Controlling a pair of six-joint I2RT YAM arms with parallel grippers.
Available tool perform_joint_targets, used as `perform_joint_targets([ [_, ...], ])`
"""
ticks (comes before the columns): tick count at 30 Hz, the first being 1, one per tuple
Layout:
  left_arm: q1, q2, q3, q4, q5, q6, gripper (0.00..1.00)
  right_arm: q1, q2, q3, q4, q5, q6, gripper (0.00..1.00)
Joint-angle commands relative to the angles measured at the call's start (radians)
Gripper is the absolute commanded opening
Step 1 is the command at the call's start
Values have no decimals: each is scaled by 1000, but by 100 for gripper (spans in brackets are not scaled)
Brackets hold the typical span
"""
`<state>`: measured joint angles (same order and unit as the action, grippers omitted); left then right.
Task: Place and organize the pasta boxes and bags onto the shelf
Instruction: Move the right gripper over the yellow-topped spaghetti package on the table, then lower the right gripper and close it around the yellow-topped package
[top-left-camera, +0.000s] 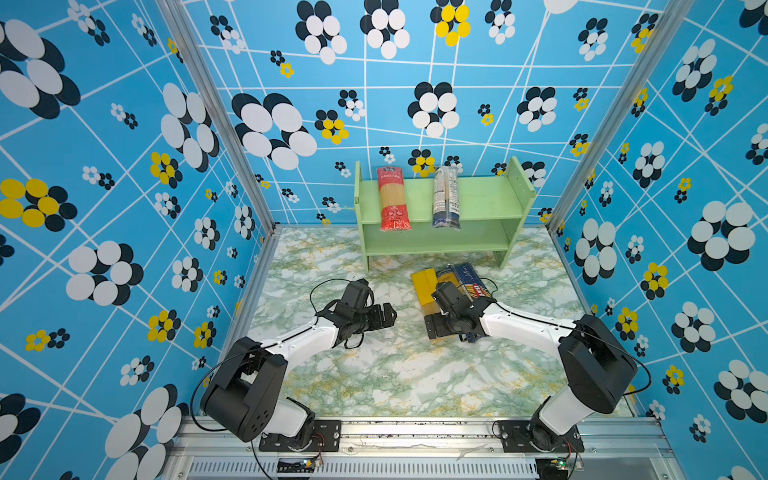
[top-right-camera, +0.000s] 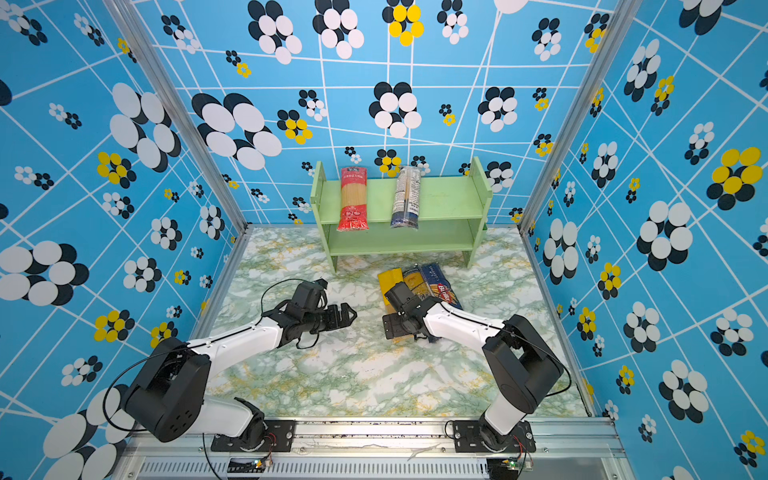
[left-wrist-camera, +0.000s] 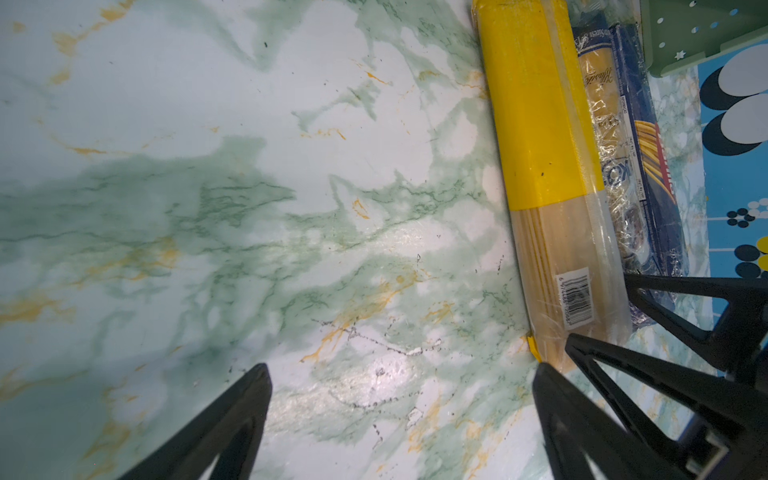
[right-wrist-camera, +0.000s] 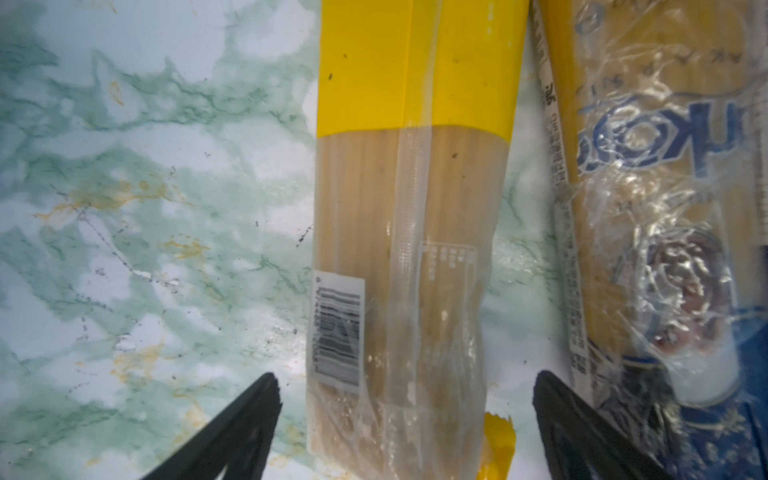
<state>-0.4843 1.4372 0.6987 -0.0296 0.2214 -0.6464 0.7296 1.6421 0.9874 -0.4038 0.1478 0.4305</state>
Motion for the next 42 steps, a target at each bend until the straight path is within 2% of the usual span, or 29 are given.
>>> perform_joint_targets([
  [1, 7, 0, -16, 8, 7, -10, 99, 12, 25, 30, 20, 20, 1, 97],
  [34, 8, 15, -3, -1, -2, -5, 99, 38, 149, 78, 1, 67, 2, 96],
  [42, 7, 26, -4, 3, 0, -7, 99, 39, 179, 93, -25, 83, 1, 88],
])
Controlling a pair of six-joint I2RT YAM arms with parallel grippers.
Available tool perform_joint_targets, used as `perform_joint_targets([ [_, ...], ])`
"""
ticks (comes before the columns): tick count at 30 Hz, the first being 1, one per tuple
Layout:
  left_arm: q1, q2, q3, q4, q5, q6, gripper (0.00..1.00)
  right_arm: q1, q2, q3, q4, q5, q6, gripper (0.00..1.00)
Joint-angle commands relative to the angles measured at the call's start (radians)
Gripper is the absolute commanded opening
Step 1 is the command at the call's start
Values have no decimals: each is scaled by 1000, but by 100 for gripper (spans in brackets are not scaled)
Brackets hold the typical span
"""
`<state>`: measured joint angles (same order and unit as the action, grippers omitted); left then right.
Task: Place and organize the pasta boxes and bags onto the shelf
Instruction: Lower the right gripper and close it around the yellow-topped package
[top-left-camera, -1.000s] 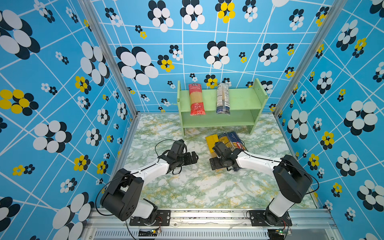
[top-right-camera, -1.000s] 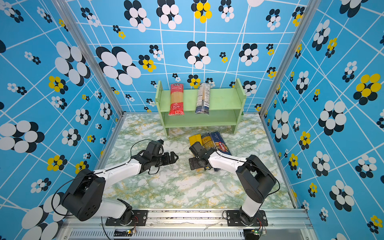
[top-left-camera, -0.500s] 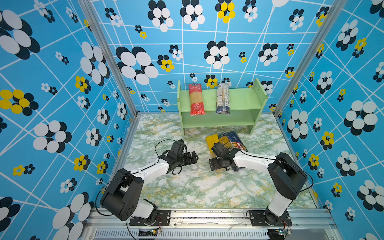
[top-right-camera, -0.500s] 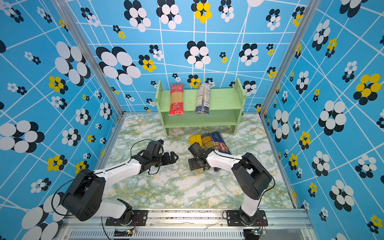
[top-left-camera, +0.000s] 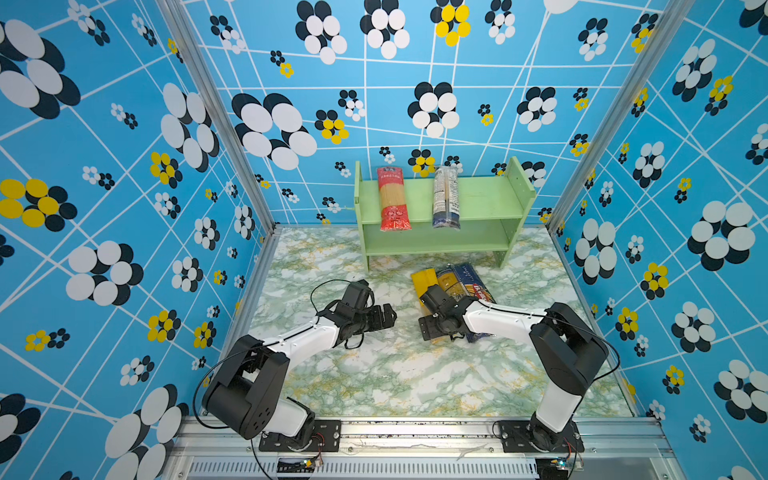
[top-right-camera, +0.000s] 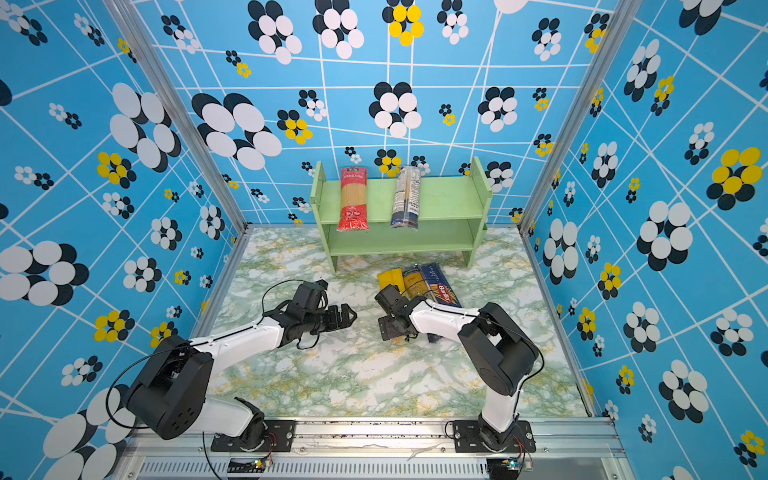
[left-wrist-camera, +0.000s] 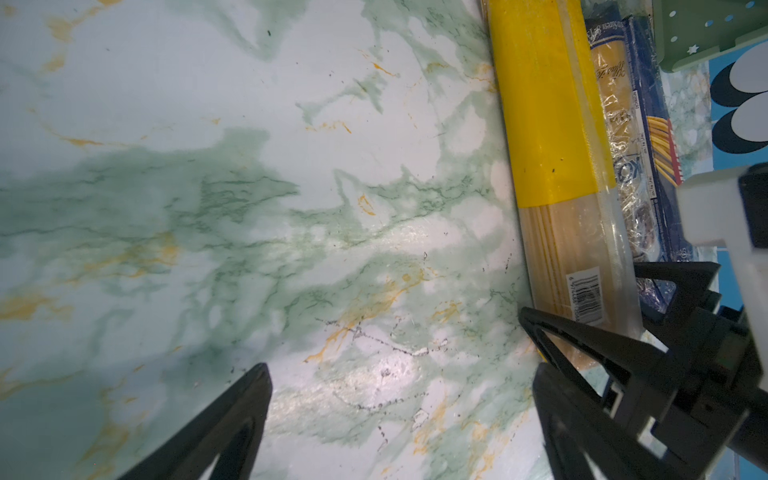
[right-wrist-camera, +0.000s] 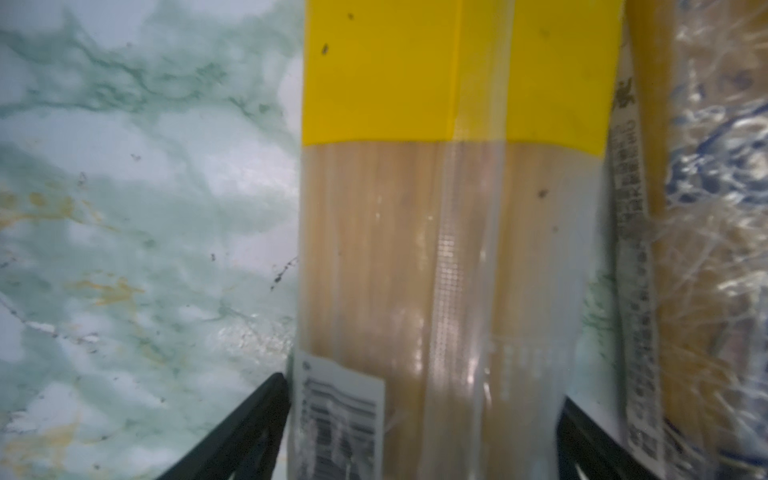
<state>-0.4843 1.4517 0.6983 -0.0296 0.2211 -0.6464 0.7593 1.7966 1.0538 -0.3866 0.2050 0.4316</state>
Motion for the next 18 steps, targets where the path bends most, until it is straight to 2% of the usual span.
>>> perform_joint_targets([
  [1, 7, 12, -2, 0, 1, -7, 99, 8, 27, 29, -46, 25, 0, 88],
  [18, 16, 3, 2, -17, -8, 4, 99, 9, 64, 51, -79, 33, -1, 77],
])
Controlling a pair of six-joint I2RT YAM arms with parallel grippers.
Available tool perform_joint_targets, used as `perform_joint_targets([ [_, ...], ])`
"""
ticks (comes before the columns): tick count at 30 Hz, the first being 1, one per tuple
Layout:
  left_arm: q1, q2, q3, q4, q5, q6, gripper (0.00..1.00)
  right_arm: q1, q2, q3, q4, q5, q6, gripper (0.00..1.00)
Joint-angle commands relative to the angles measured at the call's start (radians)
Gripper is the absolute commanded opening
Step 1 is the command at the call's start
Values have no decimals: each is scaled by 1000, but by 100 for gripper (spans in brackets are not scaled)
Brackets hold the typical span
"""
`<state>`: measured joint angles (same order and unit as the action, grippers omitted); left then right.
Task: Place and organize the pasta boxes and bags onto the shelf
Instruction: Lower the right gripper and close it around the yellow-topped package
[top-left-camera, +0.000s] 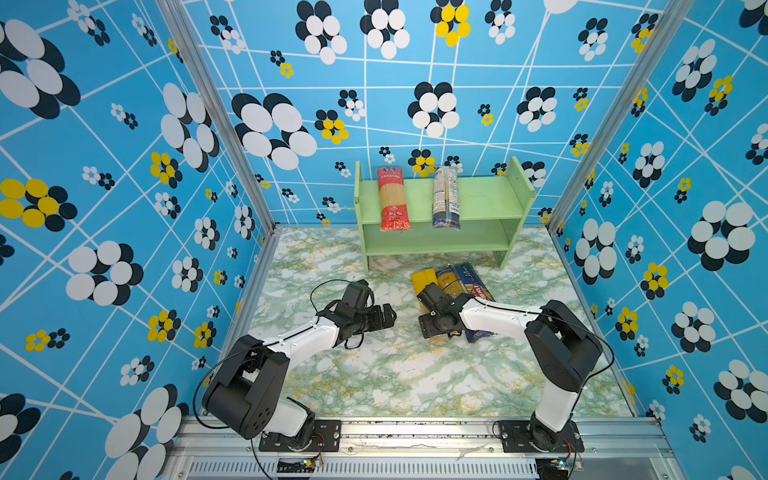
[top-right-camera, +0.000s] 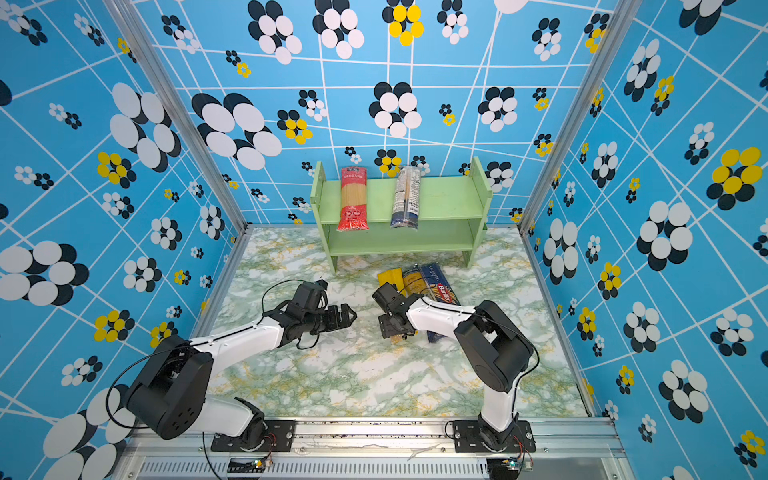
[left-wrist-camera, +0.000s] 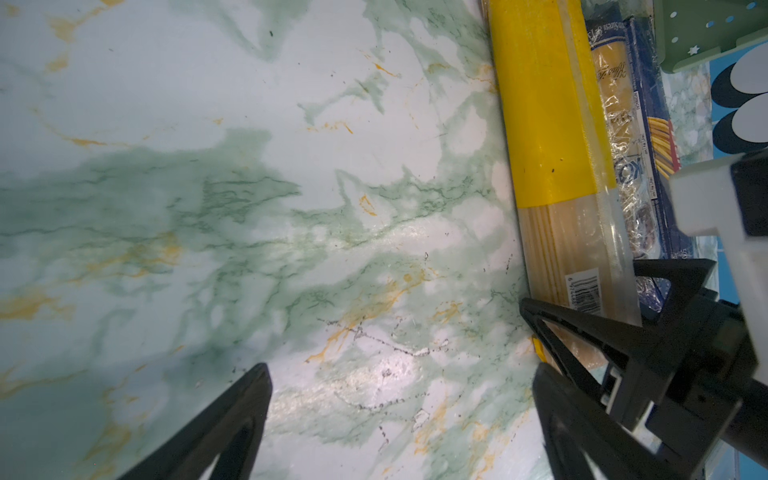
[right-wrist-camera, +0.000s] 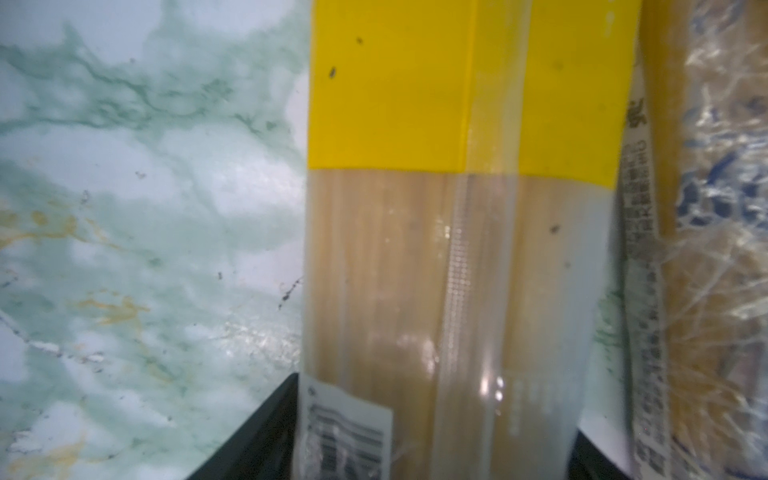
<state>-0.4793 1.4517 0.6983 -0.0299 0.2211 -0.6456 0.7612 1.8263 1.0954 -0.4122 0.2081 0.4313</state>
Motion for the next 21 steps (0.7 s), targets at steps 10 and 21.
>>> perform_joint_targets([
  [10, 15, -1, 0, -20, -7, 6, 99, 7, 60, 48, -125, 23, -1, 71],
  [21, 18, -5, -6, -20, -8, 5, 99, 7, 117, 94, -183, -2, 1, 65],
])
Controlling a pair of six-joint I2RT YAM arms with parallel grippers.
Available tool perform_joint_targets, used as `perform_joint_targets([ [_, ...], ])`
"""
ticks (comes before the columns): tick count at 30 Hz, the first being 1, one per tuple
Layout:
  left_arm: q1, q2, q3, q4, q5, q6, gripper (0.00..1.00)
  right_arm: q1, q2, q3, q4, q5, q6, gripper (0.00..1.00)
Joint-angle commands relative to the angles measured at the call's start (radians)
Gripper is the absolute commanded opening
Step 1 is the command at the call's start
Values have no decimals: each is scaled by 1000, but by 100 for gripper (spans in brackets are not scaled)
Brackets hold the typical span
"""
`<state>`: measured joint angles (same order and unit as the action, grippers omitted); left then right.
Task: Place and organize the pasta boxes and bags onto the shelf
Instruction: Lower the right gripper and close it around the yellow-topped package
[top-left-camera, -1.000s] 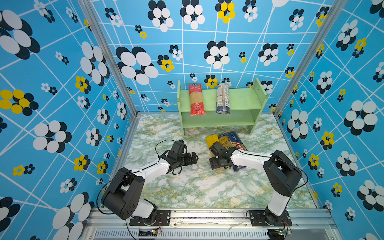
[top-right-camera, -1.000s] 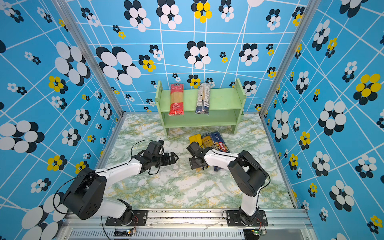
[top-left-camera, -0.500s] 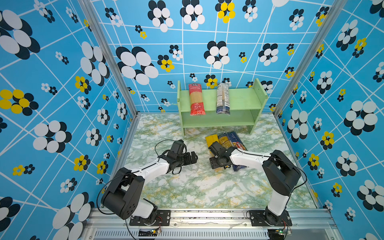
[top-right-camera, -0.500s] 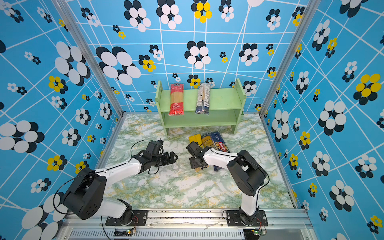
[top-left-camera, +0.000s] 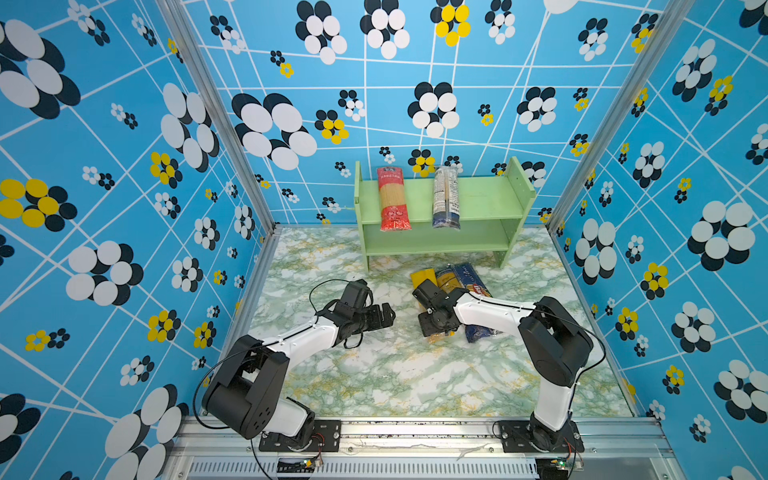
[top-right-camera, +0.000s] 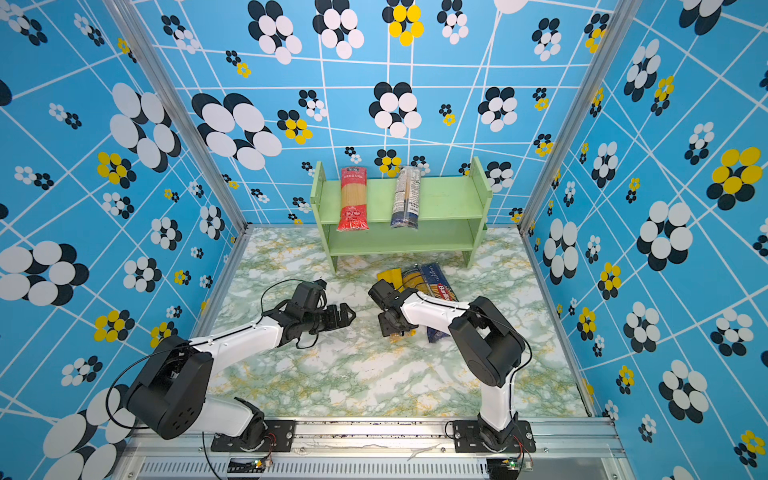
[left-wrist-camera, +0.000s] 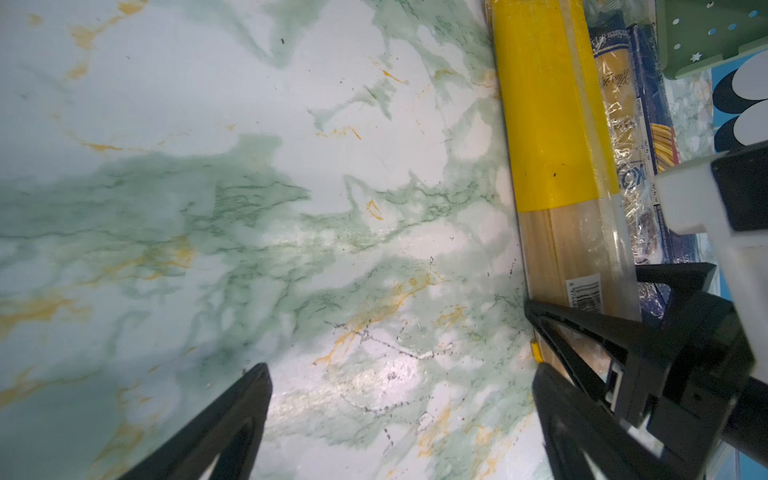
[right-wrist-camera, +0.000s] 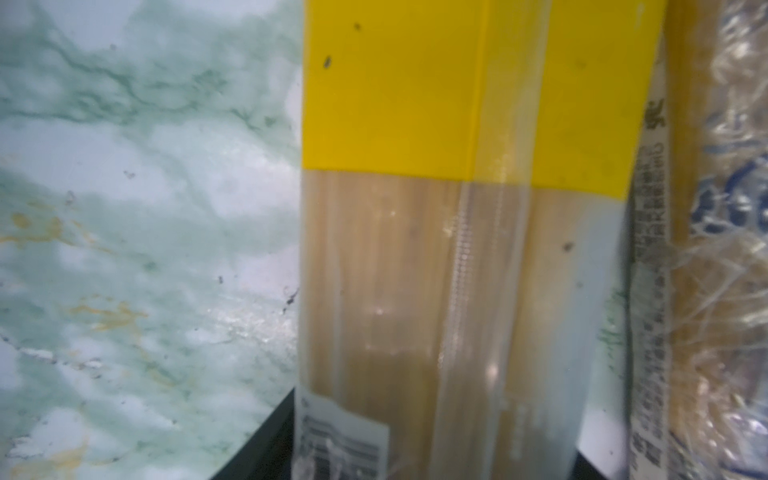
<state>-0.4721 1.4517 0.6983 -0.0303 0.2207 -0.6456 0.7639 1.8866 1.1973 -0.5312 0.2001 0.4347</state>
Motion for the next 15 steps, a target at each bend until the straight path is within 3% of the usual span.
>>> perform_joint_targets([
  [1, 12, -5, -6, -21, -7, 5, 99, 4, 56, -8, -64, 6, -2, 63],
  [7, 14, -7, -8, -19, -7, 7, 99, 4, 39, -11, -55, 9, -5, 41],
  [15, 16, -9, -13, -17, -7, 7, 99, 5, 5, -21, -43, 3, -8, 25],
])
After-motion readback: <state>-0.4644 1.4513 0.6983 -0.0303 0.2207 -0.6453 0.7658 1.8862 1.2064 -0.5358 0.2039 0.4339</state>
